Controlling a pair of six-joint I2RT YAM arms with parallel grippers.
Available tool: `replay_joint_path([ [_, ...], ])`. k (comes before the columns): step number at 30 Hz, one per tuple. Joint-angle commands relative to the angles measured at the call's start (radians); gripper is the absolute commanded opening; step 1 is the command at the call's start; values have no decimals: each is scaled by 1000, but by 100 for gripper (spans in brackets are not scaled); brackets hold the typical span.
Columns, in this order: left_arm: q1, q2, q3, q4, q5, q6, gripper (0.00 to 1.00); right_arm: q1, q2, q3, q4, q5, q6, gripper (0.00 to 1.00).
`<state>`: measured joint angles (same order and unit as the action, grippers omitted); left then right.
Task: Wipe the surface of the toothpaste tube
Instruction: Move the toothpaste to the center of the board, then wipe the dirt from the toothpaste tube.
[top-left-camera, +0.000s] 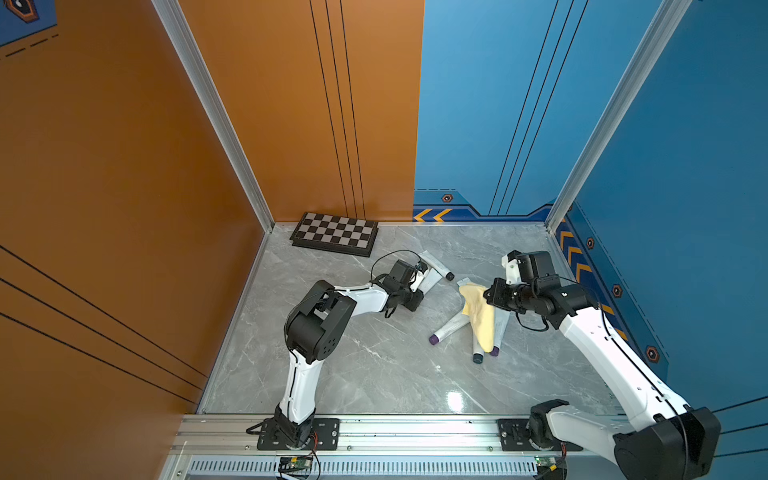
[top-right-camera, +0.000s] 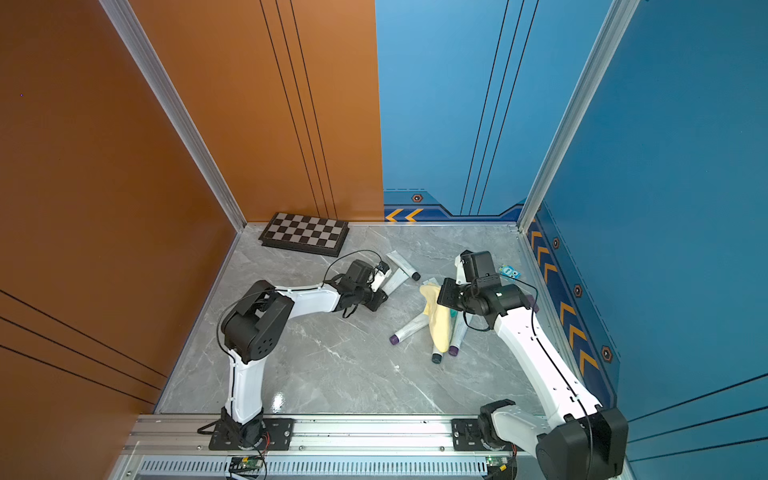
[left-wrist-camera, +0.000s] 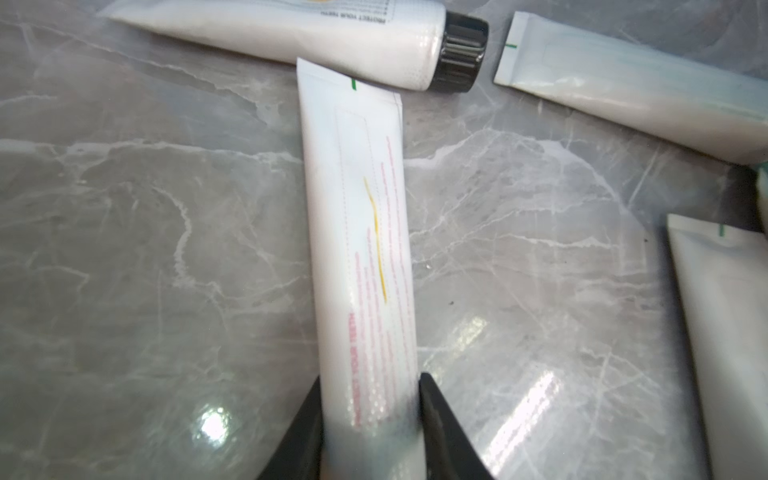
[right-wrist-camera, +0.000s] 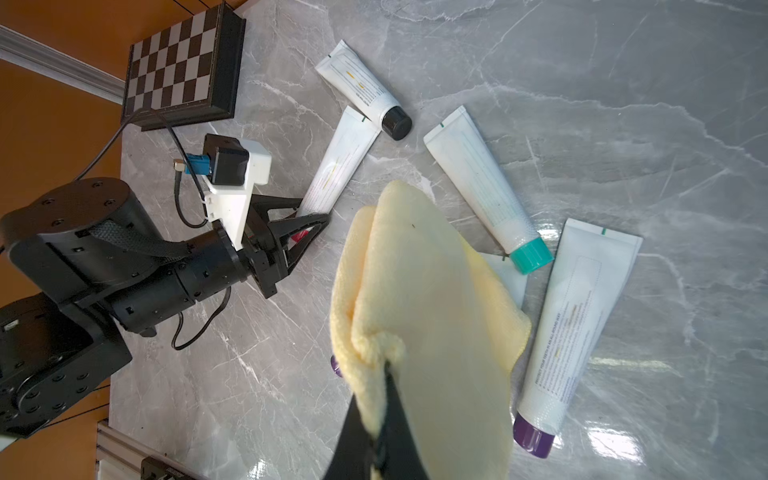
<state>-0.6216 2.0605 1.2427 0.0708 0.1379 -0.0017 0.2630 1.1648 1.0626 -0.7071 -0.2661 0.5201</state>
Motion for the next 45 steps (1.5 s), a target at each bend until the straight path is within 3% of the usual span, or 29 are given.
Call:
replay_joint_path([
  [1, -29, 31, -65, -62, -63, 11, 26, 27, 9, 5, -3, -17, -16, 0],
  [7, -73, -84, -256, 25, -101, -2, 25, 105, 64, 20, 4, 23, -17, 0],
  [15, -139, -198, -537, 161, -148, -120, 25, 257, 195, 62, 34, 68, -15, 0],
  [26, -168, -338, -769, 290, -164, -172, 27, 364, 463, 80, 161, 30, -13, 0],
  [28, -163, -362, -789, 310, -154, -178, 31, 371, 493, 91, 165, 30, -18, 0],
  [30, -164, -390, -812, 332, -158, -184, 43, 377, 513, 97, 168, 26, -23, 0],
  [36, -155, -433, -866, 382, -180, -197, 63, 392, 550, 161, 158, 25, -29, 0],
  [45, -137, -376, -811, 417, -191, -142, 70, 365, 635, 279, 140, 46, -32, 0],
])
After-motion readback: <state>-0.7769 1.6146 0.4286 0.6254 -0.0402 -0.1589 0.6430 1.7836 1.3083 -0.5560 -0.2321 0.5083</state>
